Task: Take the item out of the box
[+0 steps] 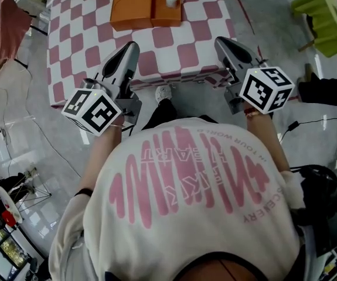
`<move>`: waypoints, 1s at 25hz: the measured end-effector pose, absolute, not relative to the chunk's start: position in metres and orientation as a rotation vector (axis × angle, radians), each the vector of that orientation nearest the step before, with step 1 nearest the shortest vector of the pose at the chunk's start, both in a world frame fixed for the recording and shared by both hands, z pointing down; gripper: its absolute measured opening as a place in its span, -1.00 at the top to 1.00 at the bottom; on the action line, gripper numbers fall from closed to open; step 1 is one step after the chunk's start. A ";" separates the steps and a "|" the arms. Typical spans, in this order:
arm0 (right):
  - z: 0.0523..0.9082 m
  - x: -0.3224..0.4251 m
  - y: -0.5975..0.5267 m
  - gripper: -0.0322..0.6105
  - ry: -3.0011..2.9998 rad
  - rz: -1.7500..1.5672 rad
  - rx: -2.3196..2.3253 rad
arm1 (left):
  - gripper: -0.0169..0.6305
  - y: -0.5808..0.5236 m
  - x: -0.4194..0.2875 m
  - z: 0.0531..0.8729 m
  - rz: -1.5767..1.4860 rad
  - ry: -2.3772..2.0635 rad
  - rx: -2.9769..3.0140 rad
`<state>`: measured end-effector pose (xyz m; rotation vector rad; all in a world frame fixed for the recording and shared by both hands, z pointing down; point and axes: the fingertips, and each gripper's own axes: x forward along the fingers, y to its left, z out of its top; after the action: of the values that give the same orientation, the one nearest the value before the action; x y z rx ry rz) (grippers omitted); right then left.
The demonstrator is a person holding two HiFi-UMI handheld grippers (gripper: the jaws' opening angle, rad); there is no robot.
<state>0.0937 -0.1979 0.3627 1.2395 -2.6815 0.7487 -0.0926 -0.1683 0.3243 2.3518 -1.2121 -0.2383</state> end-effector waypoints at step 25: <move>0.387 0.026 -0.346 0.88 -2.599 0.858 1.227 | 0.92 -0.328 -0.139 0.335 -0.205 -1.120 2.360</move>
<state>0.0256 -0.3462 0.3866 1.2271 -2.5989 0.8581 -0.1393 -0.3276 0.3351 2.3601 -1.1199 -0.2046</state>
